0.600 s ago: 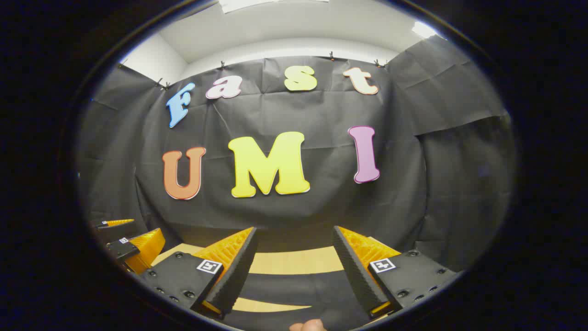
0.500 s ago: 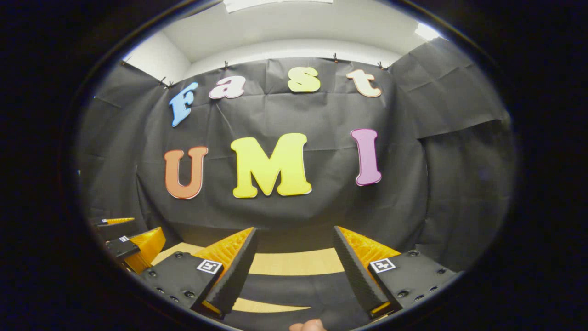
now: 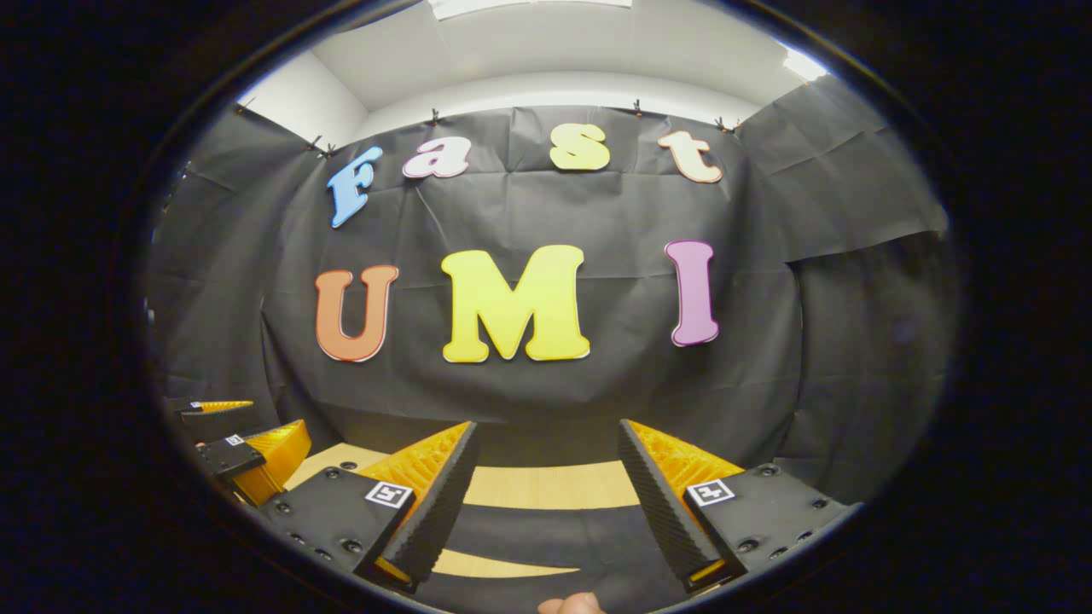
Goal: Grasp the waist and the cuffs of the jeans and fold them to make the two legs overlap; first hold the waist and fold one-third of the jeans toward the cuffs, then hold the cuffs and fold the remaining one-third in the same direction to finish folding.
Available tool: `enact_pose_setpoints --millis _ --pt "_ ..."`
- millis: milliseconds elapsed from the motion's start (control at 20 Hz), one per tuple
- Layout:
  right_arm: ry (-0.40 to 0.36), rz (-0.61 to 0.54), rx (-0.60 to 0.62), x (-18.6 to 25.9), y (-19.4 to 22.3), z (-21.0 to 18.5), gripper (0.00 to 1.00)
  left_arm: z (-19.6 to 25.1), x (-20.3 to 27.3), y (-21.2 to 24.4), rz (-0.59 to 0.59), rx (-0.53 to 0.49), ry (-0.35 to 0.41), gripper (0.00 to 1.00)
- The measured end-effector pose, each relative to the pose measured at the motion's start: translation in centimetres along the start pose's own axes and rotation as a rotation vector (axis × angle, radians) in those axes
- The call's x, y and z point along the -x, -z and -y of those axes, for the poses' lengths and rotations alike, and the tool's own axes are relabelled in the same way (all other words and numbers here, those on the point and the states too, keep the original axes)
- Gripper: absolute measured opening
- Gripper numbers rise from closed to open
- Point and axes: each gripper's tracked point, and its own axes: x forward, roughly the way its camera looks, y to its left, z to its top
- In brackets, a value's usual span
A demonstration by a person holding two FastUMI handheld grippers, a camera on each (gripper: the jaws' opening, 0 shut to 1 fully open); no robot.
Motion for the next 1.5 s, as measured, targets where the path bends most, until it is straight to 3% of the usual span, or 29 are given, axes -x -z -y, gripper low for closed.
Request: enact_pose_setpoints --millis 150,200,250,350,400,450,500,850,1050,1200,1400,1500 --pt "0.003 -0.001 0.008 0.1 0.1 0.2 0.97 0.2 0.0 0.0 0.004 -0.005 0.003 0.99" --pt "0.004 -0.001 0.009 0.0 0.0 0.3 0.97 0.4 -0.1 0.0 0.005 -0.005 0.004 0.89" --pt "0.004 0.000 0.008 0.0 0.0 0.3 0.97 0.4 -0.1 0.0 0.006 -0.005 0.005 0.99" --pt "0.007 0.001 0.006 -0.2 0.1 0.5 0.97 0.4 -0.2 0.0 0.007 -0.007 0.004 0.99" --pt "0.007 0.001 0.004 -0.2 0.1 0.4 0.97 0.4 -0.1 -0.1 0.008 -0.009 0.002 0.89" --pt "0.007 0.000 0.004 -0.2 0.1 0.3 0.97 0.4 -0.1 -0.2 0.008 -0.009 0.002 0.89" --pt "0.005 -0.001 0.004 -0.2 0.1 0.3 0.97 0.3 -0.1 -0.1 0.008 -0.010 -0.002 0.99" --pt "-0.016 -0.011 0.001 -0.5 0.8 -0.1 0.97 -0.6 0.3 1.1 -0.022 -0.004 -0.028 0.99" --pt "-0.025 -0.020 0.018 -1.0 1.3 0.6 0.97 -4.3 2.8 5.6 -0.153 0.070 -0.083 1.00" --pt "-0.020 -0.026 0.041 -1.4 1.5 1.6 1.00 -7.8 6.6 10.9 -0.308 0.196 -0.153 1.00" --pt "-0.022 -0.029 0.087 -1.8 1.5 2.4 1.00 -11.0 12.8 19.2 -0.584 0.574 -0.290 0.99" --pt "-0.021 -0.028 0.104 -1.9 1.6 2.9 1.00 -11.9 15.7 22.3 -0.703 0.811 -0.356 0.99"
